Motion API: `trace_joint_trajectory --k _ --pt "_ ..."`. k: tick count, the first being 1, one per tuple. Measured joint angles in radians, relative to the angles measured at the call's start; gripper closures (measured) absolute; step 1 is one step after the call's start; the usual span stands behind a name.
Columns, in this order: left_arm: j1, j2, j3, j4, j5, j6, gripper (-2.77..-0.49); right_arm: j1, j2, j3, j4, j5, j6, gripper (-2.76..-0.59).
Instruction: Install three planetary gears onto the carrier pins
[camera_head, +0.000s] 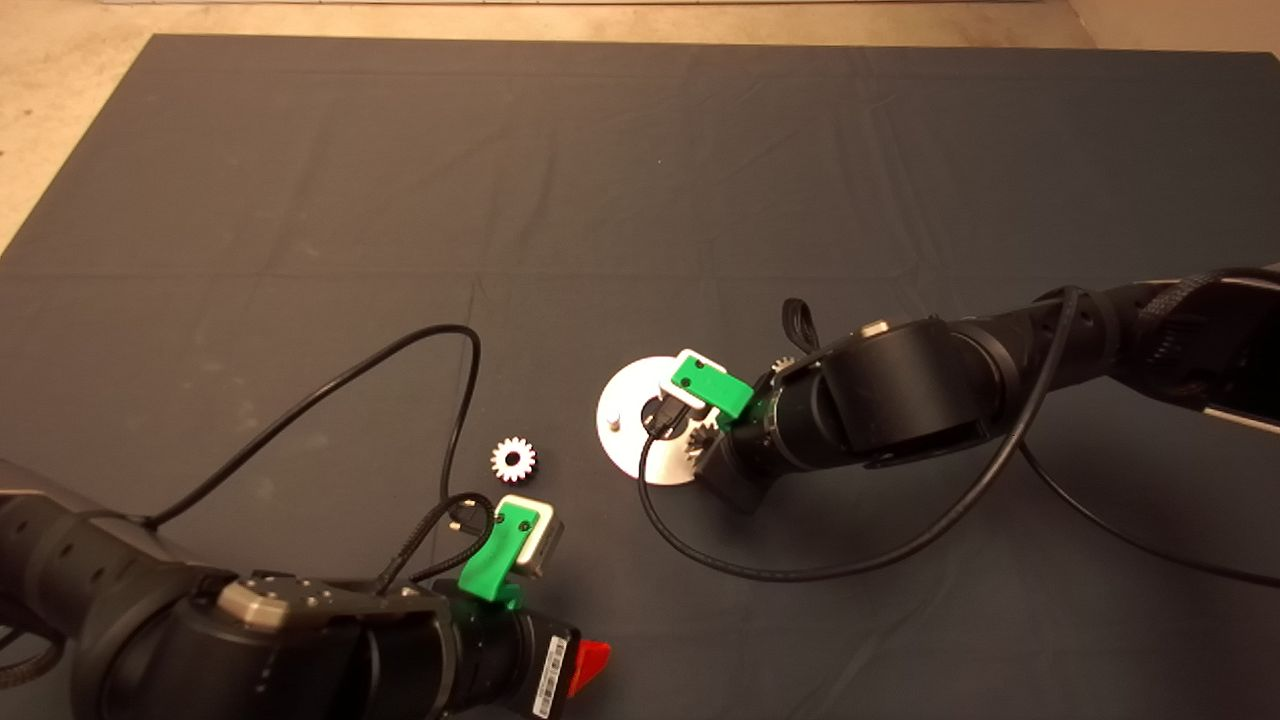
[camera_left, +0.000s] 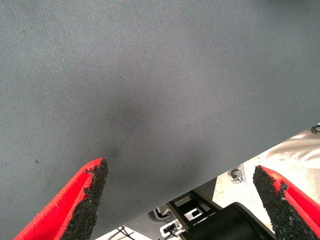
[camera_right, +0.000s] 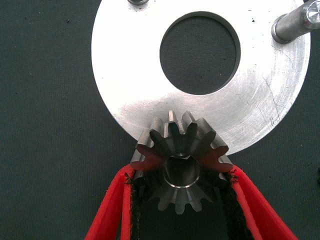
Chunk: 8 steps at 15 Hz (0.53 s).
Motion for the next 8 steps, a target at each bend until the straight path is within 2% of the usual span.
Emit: trace_joint_trajectory --k 8 --pt "0.0 0.0 0.0 0.0 0.0 0.0 -2.07 -0.013 0.0 -0.025 -0.004 0.009 0.0 -0.88"
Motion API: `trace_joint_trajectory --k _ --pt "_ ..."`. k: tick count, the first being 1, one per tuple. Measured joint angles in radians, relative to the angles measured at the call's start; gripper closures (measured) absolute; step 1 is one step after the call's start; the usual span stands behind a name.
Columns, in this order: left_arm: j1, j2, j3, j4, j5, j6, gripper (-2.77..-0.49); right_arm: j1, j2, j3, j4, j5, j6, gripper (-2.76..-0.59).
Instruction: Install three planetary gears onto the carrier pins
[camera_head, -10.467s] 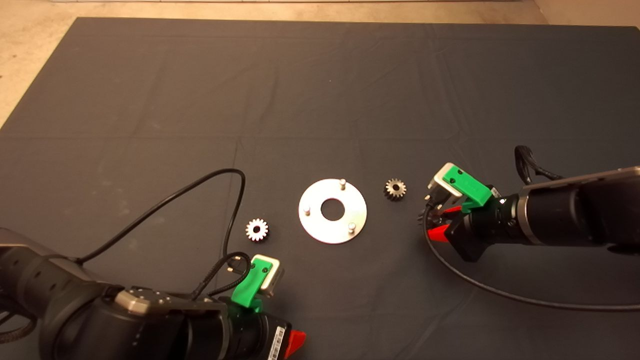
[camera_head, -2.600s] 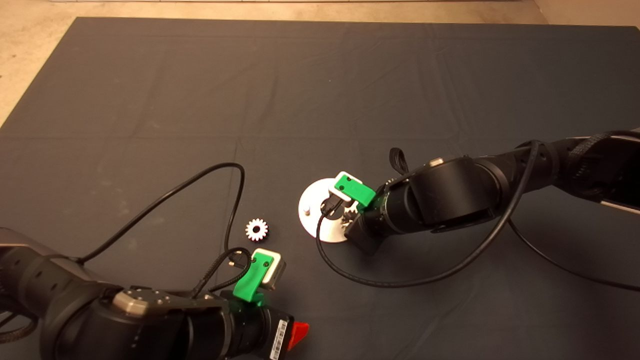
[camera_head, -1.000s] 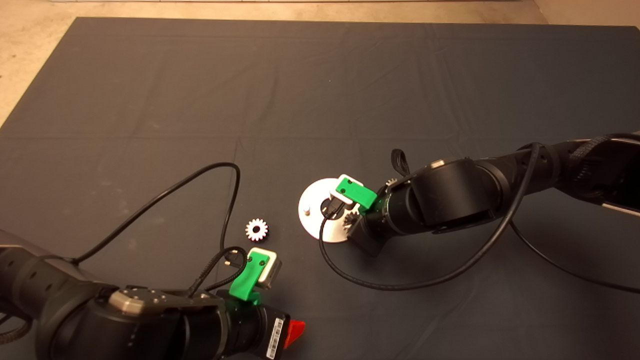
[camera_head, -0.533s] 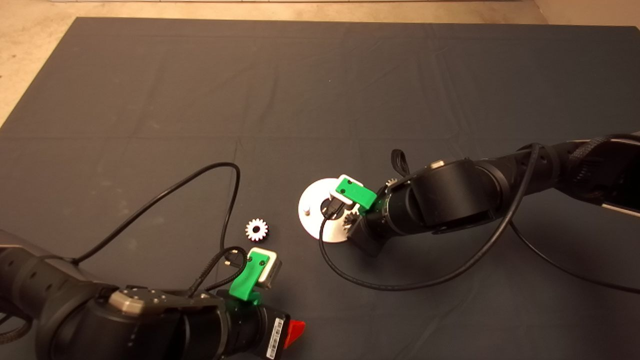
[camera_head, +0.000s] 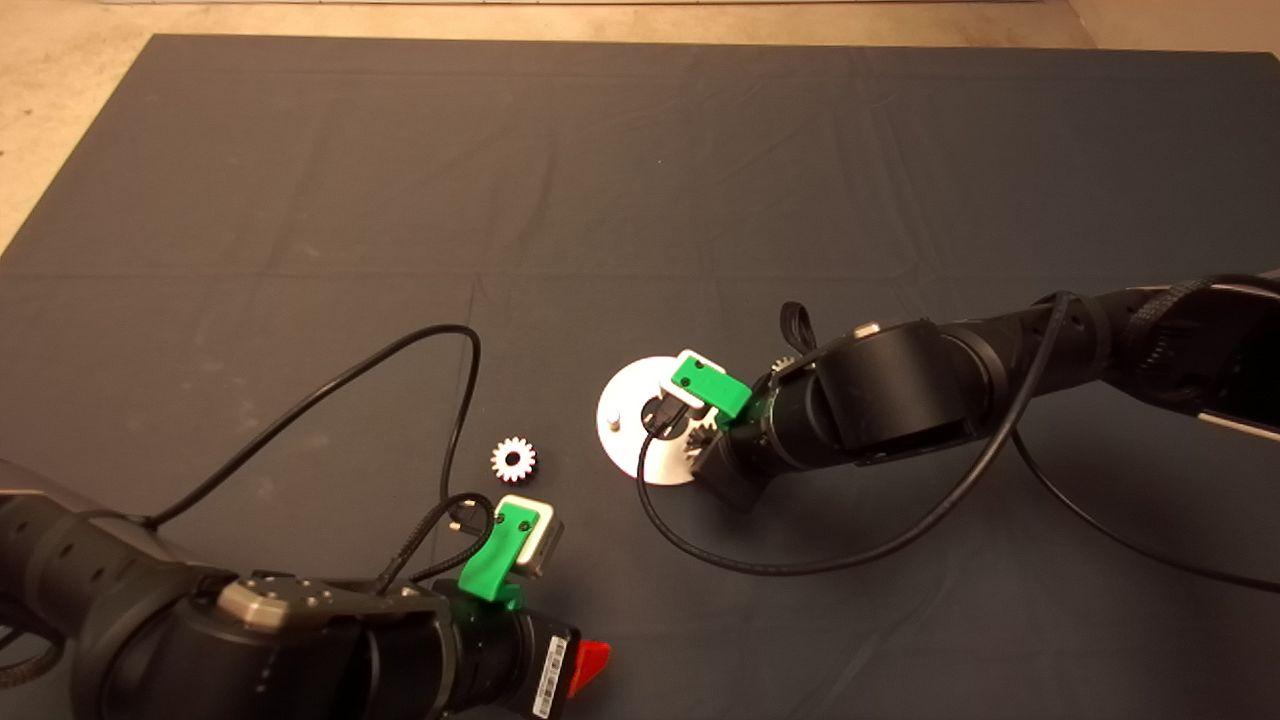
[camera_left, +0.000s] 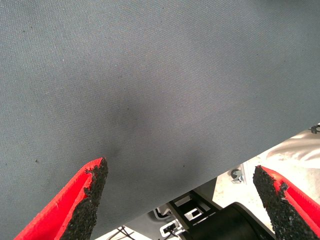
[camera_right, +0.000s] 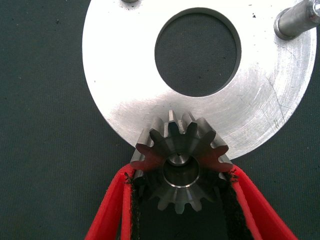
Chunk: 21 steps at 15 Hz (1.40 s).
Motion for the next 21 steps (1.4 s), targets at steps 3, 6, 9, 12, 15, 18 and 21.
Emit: trace_joint_trajectory --k 3,6,9,12,15,18,21 --pt "0.0 0.0 0.0 0.0 0.0 0.0 -2.07 -0.001 0.0 -0.008 0.0 0.001 0.0 -0.89" --pt "0.0 0.0 0.0 0.0 0.0 0.0 -2.07 -0.002 0.001 -0.015 0.0 0.001 0.0 -0.89" --pt "0.0 0.0 0.0 0.0 0.0 0.0 -2.07 -0.002 0.005 -0.02 0.0 -0.003 0.0 -0.9" --pt "0.0 0.0 0.0 0.0 0.0 0.0 -2.07 -0.002 0.005 -0.022 0.0 -0.004 0.0 -0.92" --pt "0.0 0.0 0.0 0.0 0.0 0.0 -2.07 -0.002 0.006 -0.022 0.0 -0.004 0.0 -0.95" --pt "0.0 0.0 0.0 0.0 0.0 0.0 -2.07 -0.003 0.006 -0.022 0.0 -0.004 0.0 -1.0" --pt "0.0 0.0 0.0 0.0 0.0 0.0 -2.07 -0.003 0.006 -0.022 -0.001 -0.004 0.0 -1.08"
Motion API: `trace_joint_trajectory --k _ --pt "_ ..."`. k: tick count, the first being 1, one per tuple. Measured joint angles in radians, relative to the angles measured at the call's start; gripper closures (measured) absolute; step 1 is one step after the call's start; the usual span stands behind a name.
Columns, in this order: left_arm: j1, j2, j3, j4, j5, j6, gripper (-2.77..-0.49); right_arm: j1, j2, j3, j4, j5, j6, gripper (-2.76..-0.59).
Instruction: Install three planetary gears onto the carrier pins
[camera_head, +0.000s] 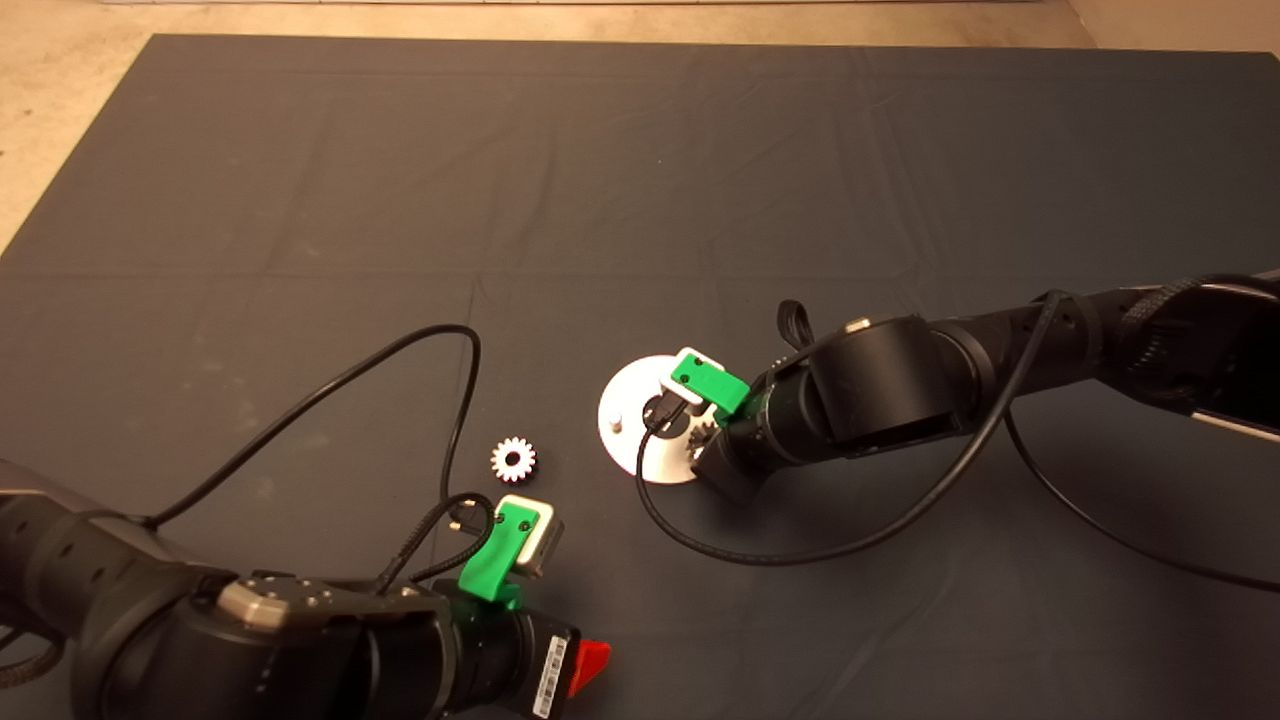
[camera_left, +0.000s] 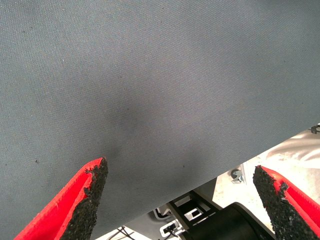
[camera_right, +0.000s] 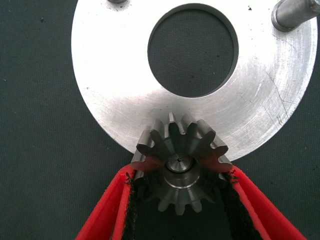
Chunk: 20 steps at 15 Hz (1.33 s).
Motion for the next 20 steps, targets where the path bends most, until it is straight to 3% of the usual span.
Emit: trace_joint_trajectory --k 5,14,20 --pt "0.0 0.0 0.0 0.0 0.0 0.0 -2.07 -0.005 0.0 0.0 -0.002 0.0 -0.001 -1.33" --pt "0.0 0.001 0.0 0.0 0.0 0.0 -2.07 -0.005 0.0 0.001 -0.002 0.0 -0.004 -2.02" --pt "0.0 0.001 0.0 0.0 0.0 0.0 -2.07 -0.004 -0.002 0.034 -0.002 0.001 -0.004 -2.2"
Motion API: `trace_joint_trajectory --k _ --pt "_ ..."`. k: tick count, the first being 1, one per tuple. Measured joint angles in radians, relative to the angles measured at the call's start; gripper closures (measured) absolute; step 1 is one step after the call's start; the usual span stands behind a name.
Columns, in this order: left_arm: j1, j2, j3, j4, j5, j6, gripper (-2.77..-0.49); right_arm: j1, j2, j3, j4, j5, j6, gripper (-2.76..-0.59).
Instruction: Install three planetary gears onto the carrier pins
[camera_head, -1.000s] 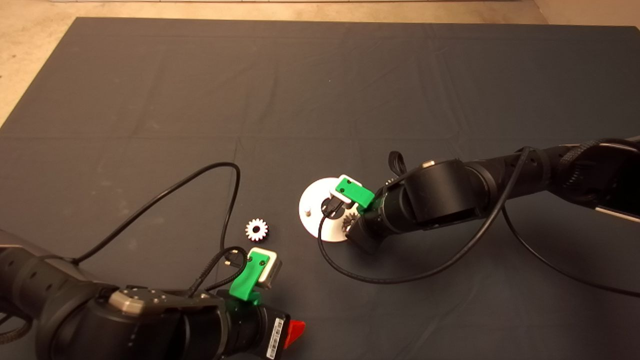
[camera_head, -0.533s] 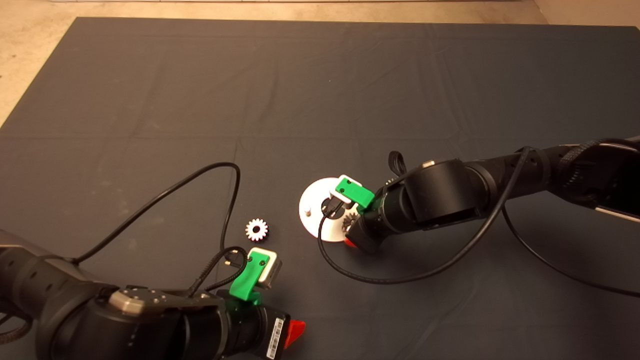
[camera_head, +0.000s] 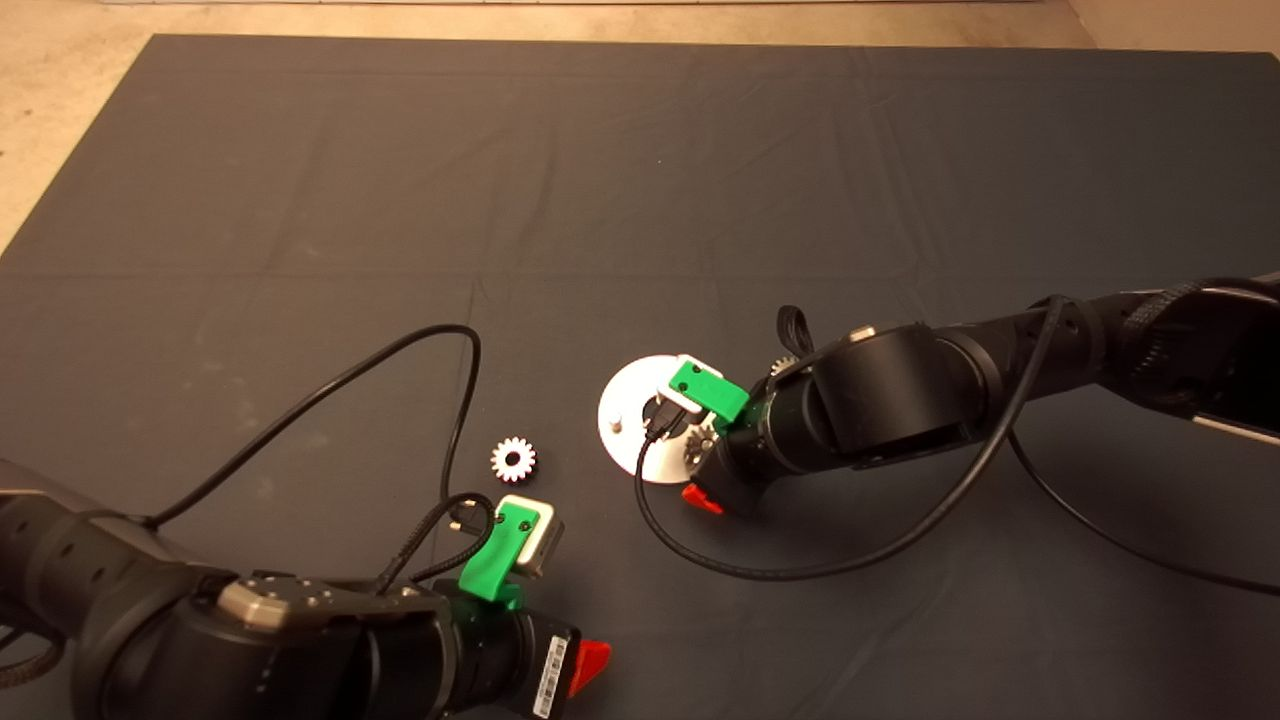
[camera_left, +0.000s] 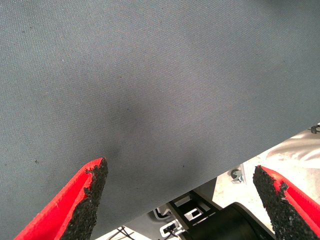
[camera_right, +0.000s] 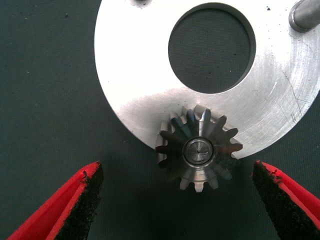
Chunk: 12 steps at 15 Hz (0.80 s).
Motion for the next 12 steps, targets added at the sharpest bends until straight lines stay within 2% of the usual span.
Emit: trace_joint_trajectory --k 3,4,7,8,12 --pt "0.0 0.0 0.0 0.0 0.0 0.0 -2.07 0.012 -0.018 0.049 0.0 0.0 0.009 -2.2" --pt "0.0 0.0 0.0 0.0 0.0 0.0 -2.07 0.037 -0.031 0.069 0.0 0.0 0.024 -2.2" --pt "0.0 0.0 0.0 0.0 0.0 0.0 -2.07 0.137 -0.079 0.119 -0.002 0.001 0.06 -2.2" --pt "0.0 0.0 0.0 0.0 0.0 0.0 -2.07 0.155 -0.097 0.129 -0.003 0.0 0.065 -2.2" --pt "0.0 0.0 0.0 0.001 0.0 0.0 -2.07 0.163 -0.161 0.122 -0.003 0.0 0.068 -2.2"
